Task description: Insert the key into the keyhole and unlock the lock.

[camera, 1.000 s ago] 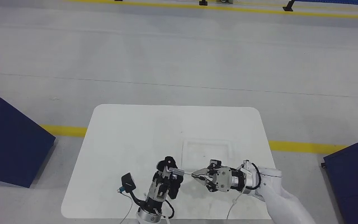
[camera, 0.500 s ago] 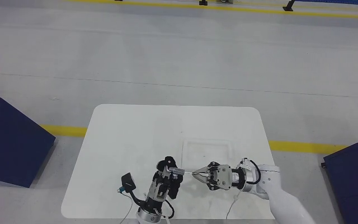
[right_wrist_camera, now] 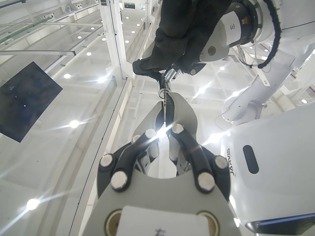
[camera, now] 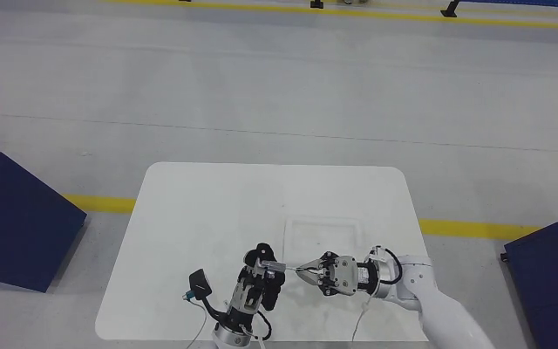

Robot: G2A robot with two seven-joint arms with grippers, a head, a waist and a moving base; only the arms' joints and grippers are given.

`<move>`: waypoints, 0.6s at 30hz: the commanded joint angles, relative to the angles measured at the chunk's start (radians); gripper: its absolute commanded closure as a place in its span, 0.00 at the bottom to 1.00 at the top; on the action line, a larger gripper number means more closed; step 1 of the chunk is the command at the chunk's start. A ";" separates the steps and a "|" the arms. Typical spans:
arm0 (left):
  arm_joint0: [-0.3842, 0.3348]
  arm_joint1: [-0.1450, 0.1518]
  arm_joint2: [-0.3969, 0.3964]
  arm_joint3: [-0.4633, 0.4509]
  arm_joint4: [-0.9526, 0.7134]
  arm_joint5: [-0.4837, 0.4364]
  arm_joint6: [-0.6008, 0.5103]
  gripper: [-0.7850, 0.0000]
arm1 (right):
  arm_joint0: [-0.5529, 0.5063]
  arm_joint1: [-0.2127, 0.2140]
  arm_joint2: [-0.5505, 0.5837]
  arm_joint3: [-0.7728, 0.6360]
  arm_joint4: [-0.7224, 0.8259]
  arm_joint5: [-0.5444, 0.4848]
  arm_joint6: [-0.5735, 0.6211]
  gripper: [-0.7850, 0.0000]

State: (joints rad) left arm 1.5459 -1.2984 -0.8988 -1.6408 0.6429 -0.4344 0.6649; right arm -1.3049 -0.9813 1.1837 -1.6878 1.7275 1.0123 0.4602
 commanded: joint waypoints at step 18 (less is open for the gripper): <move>-0.004 -0.011 -0.040 0.000 0.127 0.026 0.003 1.00 | 0.007 0.033 -0.020 0.005 0.086 0.000 -0.037 1.00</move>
State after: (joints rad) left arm 1.5436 -1.3085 -0.9377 -1.6434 0.7642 -0.4093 0.6658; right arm -1.2986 -0.9494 1.1653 -1.6849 1.8066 1.0123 0.4240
